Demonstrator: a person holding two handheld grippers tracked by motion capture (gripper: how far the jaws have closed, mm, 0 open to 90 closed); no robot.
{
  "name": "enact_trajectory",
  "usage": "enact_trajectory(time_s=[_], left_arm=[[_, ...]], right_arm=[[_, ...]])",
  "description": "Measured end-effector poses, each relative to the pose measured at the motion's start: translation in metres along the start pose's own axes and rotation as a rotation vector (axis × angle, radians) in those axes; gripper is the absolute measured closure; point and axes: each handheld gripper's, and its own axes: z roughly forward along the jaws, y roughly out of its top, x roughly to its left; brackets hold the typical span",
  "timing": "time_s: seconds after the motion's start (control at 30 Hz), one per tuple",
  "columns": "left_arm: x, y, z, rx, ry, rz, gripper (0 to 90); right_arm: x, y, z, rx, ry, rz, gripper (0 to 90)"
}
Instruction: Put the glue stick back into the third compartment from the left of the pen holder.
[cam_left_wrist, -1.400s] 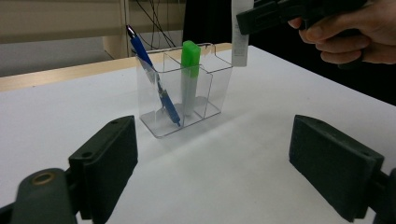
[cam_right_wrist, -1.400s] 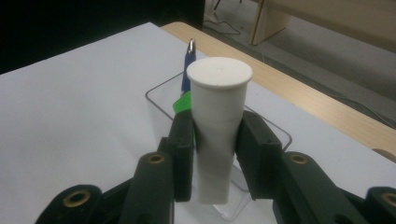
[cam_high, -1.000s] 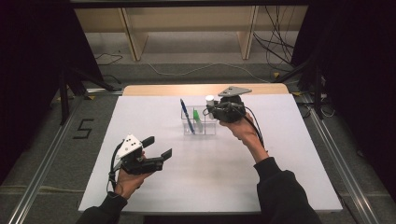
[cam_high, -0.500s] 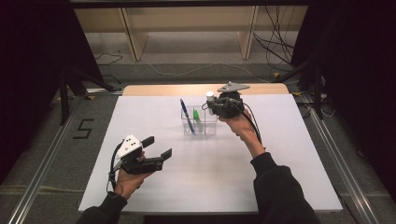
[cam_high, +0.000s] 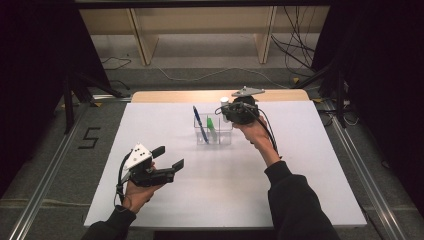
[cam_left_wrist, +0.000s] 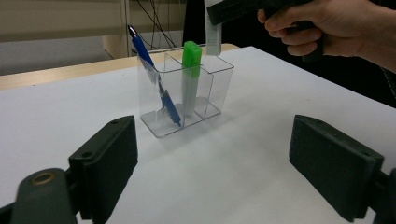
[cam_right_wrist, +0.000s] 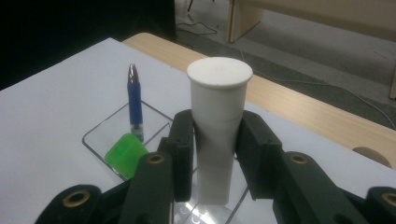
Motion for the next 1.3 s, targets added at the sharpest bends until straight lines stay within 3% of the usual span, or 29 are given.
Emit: enact_trajectory(time_s=[0.73,0.8,0.87,1.0,1.3], left_arm=[[0.000,0.000,0.000,-0.001,0.000,0.000,15.0],[0.000,0.000,0.000,0.000,0.000,-0.001,15.0],[0.000,0.000,0.000,-0.001,0.000,-0.001,15.0],[-0.001,0.000,0.000,-0.001,0.000,-0.001,15.0],[-0.001,0.000,0.000,0.006,-0.002,0.003,15.0]], right_arm=[[-0.002,-0.017,0.018,0.079,0.012,0.061,67.0],[-0.002,-0.019,0.017,0.072,0.021,0.068,63.2],[-0.004,-0.017,0.013,0.066,0.023,0.077,49.4],[-0.010,-0.012,-0.002,0.027,0.051,0.110,37.5],[-0.010,-0.013,-0.030,0.009,0.064,0.076,30.4]])
